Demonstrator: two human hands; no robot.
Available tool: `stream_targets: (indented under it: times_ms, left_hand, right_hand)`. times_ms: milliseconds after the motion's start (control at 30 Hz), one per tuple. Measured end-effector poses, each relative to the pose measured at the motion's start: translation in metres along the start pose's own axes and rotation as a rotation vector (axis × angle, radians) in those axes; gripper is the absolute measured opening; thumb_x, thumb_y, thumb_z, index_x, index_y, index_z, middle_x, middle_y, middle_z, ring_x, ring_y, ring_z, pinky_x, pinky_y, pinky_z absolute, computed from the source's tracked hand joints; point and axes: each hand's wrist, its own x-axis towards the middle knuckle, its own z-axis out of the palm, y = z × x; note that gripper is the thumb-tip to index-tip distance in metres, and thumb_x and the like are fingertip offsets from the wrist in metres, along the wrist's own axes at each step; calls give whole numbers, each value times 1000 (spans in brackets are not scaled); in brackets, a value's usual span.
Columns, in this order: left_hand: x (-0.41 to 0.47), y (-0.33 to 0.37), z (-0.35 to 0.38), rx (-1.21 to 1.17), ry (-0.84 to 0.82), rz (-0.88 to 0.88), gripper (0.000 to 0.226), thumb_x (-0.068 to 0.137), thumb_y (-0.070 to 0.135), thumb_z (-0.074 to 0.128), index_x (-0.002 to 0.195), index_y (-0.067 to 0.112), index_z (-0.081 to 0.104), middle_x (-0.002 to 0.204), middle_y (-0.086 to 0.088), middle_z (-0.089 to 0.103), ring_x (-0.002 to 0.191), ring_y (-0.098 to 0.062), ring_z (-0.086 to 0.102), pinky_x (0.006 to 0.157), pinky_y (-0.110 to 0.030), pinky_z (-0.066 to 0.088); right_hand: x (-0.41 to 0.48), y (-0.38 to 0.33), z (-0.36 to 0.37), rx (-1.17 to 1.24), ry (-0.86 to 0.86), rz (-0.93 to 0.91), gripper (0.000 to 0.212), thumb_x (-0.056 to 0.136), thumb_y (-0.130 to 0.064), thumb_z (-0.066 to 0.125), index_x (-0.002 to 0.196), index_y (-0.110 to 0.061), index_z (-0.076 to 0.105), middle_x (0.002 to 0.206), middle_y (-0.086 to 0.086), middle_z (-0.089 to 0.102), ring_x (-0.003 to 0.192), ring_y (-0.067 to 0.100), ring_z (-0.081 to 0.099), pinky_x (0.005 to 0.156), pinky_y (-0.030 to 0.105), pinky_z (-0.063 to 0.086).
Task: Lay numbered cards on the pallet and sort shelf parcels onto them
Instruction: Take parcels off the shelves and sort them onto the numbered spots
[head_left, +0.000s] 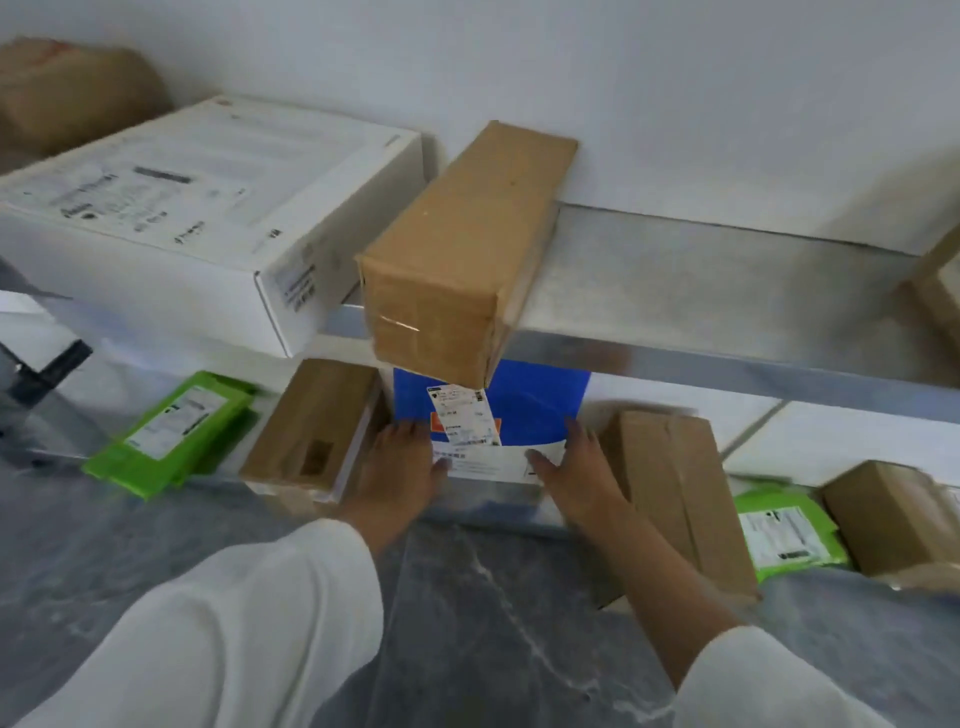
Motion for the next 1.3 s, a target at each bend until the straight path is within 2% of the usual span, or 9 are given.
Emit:
stream_targets:
  times_ms: [167, 267, 467, 700, 800, 933, 1133, 1233, 1300]
  left_hand:
    - [46, -28, 36, -163, 62, -91, 57, 97, 33, 52, 143, 6, 31, 140, -12, 47, 123, -26, 51, 98, -32, 46]
    - [67, -35, 32, -436, 113, -175, 47, 95, 25, 57, 134, 9, 38, 130, -7, 55, 119, -23, 56, 82, -24, 43]
    - [66, -40, 41, -763, 179, -261, 14, 99, 24, 50, 108, 26, 40, 110, 2, 63, 78, 0, 59, 55, -15, 41]
    - [55, -43, 45, -851, 128, -217, 25, 99, 31, 49, 118, 13, 51, 109, -1, 67, 87, -9, 66, 61, -24, 50]
    - [35, -42, 45, -811, 89, -173, 22, 98, 32, 51, 114, 16, 54, 107, 3, 69, 91, -10, 67, 71, -32, 57]
    - [-11, -32, 44, -841, 47, -199, 5, 96, 25, 57, 91, 25, 55, 90, 11, 67, 76, 4, 65, 54, -9, 46]
    - [-69, -16, -15, -944, -36, -347, 17, 96, 20, 57, 108, 10, 60, 97, -1, 71, 82, -14, 71, 65, -30, 58]
    - [-97, -11, -46, -882, -42, -386, 9, 95, 18, 59, 99, 10, 59, 89, 1, 69, 73, -10, 68, 55, -19, 52]
    - [-117, -8, -66, -845, -48, -450, 4, 94, 17, 59, 91, 16, 57, 88, 1, 68, 75, -14, 68, 56, -22, 49]
  right_hand:
    - [64, 12, 19, 190, 153, 166, 95, 80, -37, 75, 149, -8, 16, 151, 12, 25, 139, 30, 29, 113, 44, 31]
    - [76, 17, 24, 492, 92, 180, 72, 83, -15, 73, 139, -10, 27, 139, 9, 43, 115, 22, 50, 82, 34, 50]
    - [68, 45, 27, 434, 17, 186, 36, 95, -18, 58, 129, -10, 48, 117, 6, 61, 99, 23, 60, 83, 37, 52]
    - [61, 64, 30, 632, 27, 152, 9, 96, -24, 56, 104, -27, 53, 91, -10, 66, 68, 2, 66, 44, 15, 48]
    - [41, 70, 29, 638, 110, 158, 13, 96, -28, 56, 108, -26, 54, 89, -12, 66, 70, 5, 66, 47, 17, 48]
    - [-2, 73, 14, 633, 116, 228, 6, 94, -36, 58, 94, -30, 56, 91, -7, 68, 74, 13, 68, 55, 26, 52]
    - [-61, 34, -25, 648, -48, 342, 23, 94, -35, 58, 111, -19, 58, 100, -2, 68, 85, 16, 67, 62, 27, 56]
    - [-91, 10, -39, 624, -94, 399, 23, 95, -34, 57, 109, -17, 61, 102, 2, 69, 89, 21, 68, 74, 39, 56]
    - [-113, -3, -45, 621, -116, 434, 29, 96, -32, 57, 116, -12, 60, 106, 6, 69, 92, 24, 67, 81, 44, 56]
